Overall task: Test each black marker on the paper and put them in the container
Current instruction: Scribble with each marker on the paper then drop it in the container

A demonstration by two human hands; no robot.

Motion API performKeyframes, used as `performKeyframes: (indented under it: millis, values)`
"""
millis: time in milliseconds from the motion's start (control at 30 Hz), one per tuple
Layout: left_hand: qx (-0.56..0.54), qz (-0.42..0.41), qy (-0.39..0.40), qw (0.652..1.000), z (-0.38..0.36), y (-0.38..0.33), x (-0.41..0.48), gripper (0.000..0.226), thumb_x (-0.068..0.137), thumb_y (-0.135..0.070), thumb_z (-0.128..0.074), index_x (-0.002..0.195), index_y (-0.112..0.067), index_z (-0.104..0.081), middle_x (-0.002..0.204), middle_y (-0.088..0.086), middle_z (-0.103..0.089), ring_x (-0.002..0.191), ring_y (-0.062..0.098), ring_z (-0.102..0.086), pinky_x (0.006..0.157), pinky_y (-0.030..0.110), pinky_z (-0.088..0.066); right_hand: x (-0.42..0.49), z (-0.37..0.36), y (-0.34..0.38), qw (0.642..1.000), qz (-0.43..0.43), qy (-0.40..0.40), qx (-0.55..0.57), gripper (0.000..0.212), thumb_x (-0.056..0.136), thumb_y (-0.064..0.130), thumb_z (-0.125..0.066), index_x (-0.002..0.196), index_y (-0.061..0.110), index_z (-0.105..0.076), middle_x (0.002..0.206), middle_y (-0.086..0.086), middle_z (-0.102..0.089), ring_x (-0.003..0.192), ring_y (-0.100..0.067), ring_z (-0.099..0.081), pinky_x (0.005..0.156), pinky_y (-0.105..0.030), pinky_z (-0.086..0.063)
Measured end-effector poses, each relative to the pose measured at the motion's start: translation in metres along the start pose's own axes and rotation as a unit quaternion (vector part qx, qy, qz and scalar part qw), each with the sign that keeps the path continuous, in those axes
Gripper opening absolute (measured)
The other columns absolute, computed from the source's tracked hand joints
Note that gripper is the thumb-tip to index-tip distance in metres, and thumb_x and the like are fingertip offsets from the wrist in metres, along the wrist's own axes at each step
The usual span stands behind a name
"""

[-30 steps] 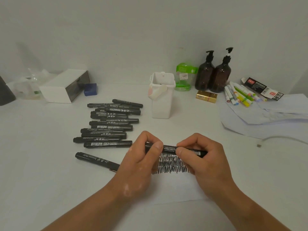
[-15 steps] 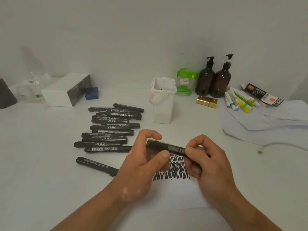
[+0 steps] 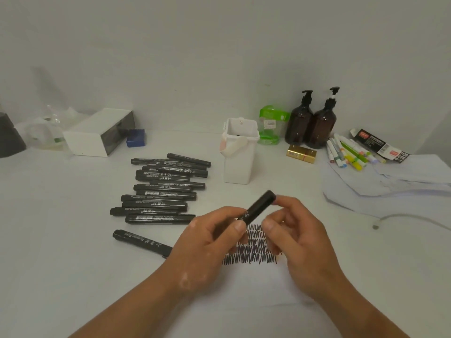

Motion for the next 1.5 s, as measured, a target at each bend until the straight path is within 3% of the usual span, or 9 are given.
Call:
performKeyframes:
  millis: [67,233,367,467,600,733,1033,1233,1500]
  values:
    - [0.018,0.010,0.031,0.999,-0.005,0.003,0.000,0.022,0.096,-0.043,-0.053,0.109,-0.038,-0.071,0.071,-0.008,-0.067,0.061,0.006,-0.053,0.060,0.023,-0.043,0.002,-0.003,0.004,0.999,0.003,0.039,0.015,0.032,0.084,0.043,-0.065,0.115,0.042,-0.067,0.074,0.005,-0.065,0.061,-0.010,-0.059,0.059,-0.026,-0.051]
    - [-0.007,0.017,0.036,0.999,-0.003,0.004,-0.002,0.032,0.088,-0.056,-0.053,0.093,-0.032,-0.074,0.065,-0.006,-0.064,0.056,0.010,-0.048,0.057,0.022,-0.039,0.018,0.006,0.035,0.997,0.042,0.059,-0.034,0.008,0.083,0.037,-0.069,0.088,0.031,-0.071,0.062,0.010,-0.064,0.054,-0.005,-0.057,0.054,-0.017,-0.046]
    - [-0.048,0.055,-0.064,0.995,0.020,0.015,0.000,0.039,0.074,-0.062,-0.060,0.093,-0.031,-0.076,0.065,-0.003,-0.065,0.058,0.010,-0.053,0.058,0.020,-0.045,0.066,0.064,0.095,0.985,0.115,-0.097,-0.082,0.005,0.084,0.027,-0.068,0.079,0.028,-0.069,0.053,0.005,-0.062,0.045,-0.010,-0.051,0.049,-0.022,-0.042]
    - [-0.046,0.051,-0.091,0.994,0.025,0.014,0.001,0.029,0.076,-0.056,-0.064,0.090,-0.033,-0.074,0.063,-0.006,-0.064,0.058,0.008,-0.053,0.059,0.025,-0.046,0.108,0.084,0.129,0.962,0.131,-0.169,-0.170,0.002,0.086,0.030,-0.068,0.084,0.030,-0.068,0.062,0.007,-0.070,0.053,-0.009,-0.061,0.057,-0.032,-0.051]
    - [-0.014,0.033,-0.088,0.995,0.023,0.011,-0.002,0.028,0.077,-0.054,-0.064,0.090,-0.031,-0.074,0.061,-0.007,-0.060,0.058,0.007,-0.050,0.057,0.025,-0.043,0.159,0.054,0.142,0.906,0.152,-0.139,-0.371,0.006,0.094,0.035,-0.066,0.097,0.031,-0.069,0.085,0.017,-0.066,0.087,-0.014,-0.064,0.081,-0.032,-0.052]
    - [-0.016,0.031,-0.083,0.996,0.020,0.009,-0.003,0.022,0.078,-0.048,-0.067,0.087,-0.030,-0.075,0.061,-0.009,-0.058,0.060,0.010,-0.049,0.057,0.028,-0.042,0.200,0.017,0.118,0.871,0.129,-0.066,-0.470,0.016,0.096,0.032,-0.062,0.106,0.023,-0.071,0.104,0.000,-0.072,0.101,-0.026,-0.062,0.088,-0.038,-0.053]
    - [-0.026,0.035,-0.091,0.995,0.020,0.010,-0.002,0.013,0.078,-0.041,-0.069,0.083,-0.031,-0.076,0.063,-0.010,-0.062,0.061,0.008,-0.053,0.058,0.023,-0.046,0.223,-0.028,0.054,0.812,0.029,0.084,-0.577,0.021,0.093,0.026,-0.056,0.102,0.017,-0.072,0.107,-0.007,-0.072,0.097,-0.029,-0.065,0.083,-0.039,-0.057]
    - [-0.009,0.033,-0.083,0.996,0.020,0.006,-0.002,0.005,0.086,-0.029,-0.073,0.081,-0.031,-0.075,0.062,-0.012,-0.062,0.058,0.003,-0.052,0.057,0.016,-0.044,0.218,-0.039,0.044,0.798,0.033,0.102,-0.593,0.036,0.101,0.022,-0.040,0.105,0.005,-0.072,0.109,-0.015,-0.070,0.098,-0.036,-0.063,0.084,-0.042,-0.055]
    - [-0.003,0.047,-0.082,0.996,0.018,0.005,-0.004,0.014,0.089,-0.019,-0.074,0.078,-0.029,-0.075,0.063,-0.010,-0.062,0.059,0.005,-0.052,0.056,0.018,-0.045,0.214,-0.036,0.048,0.805,0.050,0.083,-0.585,0.030,0.098,0.014,-0.042,0.094,0.004,-0.070,0.100,-0.015,-0.069,0.091,-0.039,-0.062,0.079,-0.047,-0.055]
Point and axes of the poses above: each hand's wrist, its own x-axis towards the middle knuckle, its own z-axis out of the back of the hand, y = z × x, the point moved 9 cm from there along x, towards the middle knuckle
